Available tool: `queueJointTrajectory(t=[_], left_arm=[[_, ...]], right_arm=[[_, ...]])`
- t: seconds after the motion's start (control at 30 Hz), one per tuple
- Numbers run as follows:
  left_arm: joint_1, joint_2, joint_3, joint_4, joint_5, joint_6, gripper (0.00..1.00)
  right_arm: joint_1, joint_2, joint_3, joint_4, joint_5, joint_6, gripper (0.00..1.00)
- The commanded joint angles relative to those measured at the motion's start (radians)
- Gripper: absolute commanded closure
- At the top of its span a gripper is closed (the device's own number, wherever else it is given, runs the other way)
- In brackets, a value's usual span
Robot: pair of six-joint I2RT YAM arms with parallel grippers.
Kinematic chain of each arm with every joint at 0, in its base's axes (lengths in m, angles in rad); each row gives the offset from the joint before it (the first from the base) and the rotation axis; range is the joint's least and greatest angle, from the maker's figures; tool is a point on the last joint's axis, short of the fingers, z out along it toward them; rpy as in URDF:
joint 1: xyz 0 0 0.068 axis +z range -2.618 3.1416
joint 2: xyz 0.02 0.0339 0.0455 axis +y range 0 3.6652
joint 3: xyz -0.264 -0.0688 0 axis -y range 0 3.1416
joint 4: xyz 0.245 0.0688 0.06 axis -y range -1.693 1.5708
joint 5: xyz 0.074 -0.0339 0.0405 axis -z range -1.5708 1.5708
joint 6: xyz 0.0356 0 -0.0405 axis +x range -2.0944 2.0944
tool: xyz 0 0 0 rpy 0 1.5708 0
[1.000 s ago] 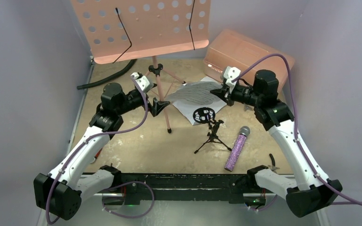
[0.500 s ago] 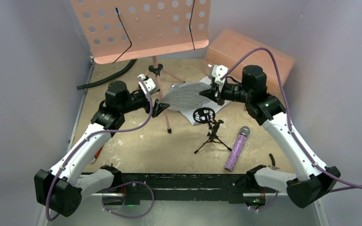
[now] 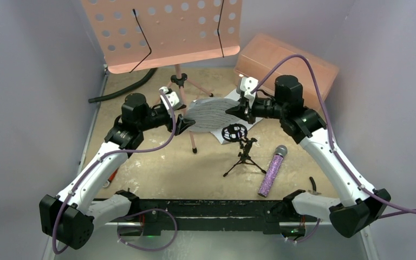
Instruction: Set up the instrument practice props
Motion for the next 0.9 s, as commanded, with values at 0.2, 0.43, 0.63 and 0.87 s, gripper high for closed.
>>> queueJointTrajectory(t=[0.2, 0.43, 0.63, 0.87], left_arm=[[-0.015, 0.021, 0.059, 0.006, 0.07, -0.006, 0.45], [-0.022, 0.027, 0.058, 0.002, 0.087, -0.01, 0.67], [-0.023, 0.032, 0.052, 0.004, 0.063, -0.051, 0.99], [-0.022, 0.055, 0.048, 0.033, -0.006, -0.251, 1.0]], right_arm=[[0.035, 0.029, 0.064, -0.037, -0.019, 0.013, 1.0], [0.042, 0.047, 0.068, -0.051, -0.003, 0.015, 1.0], [0.043, 0.044, 0.064, -0.038, 0.017, 0.005, 0.95], [0.043, 0.031, 0.055, -0.009, 0.054, -0.003, 0.68]])
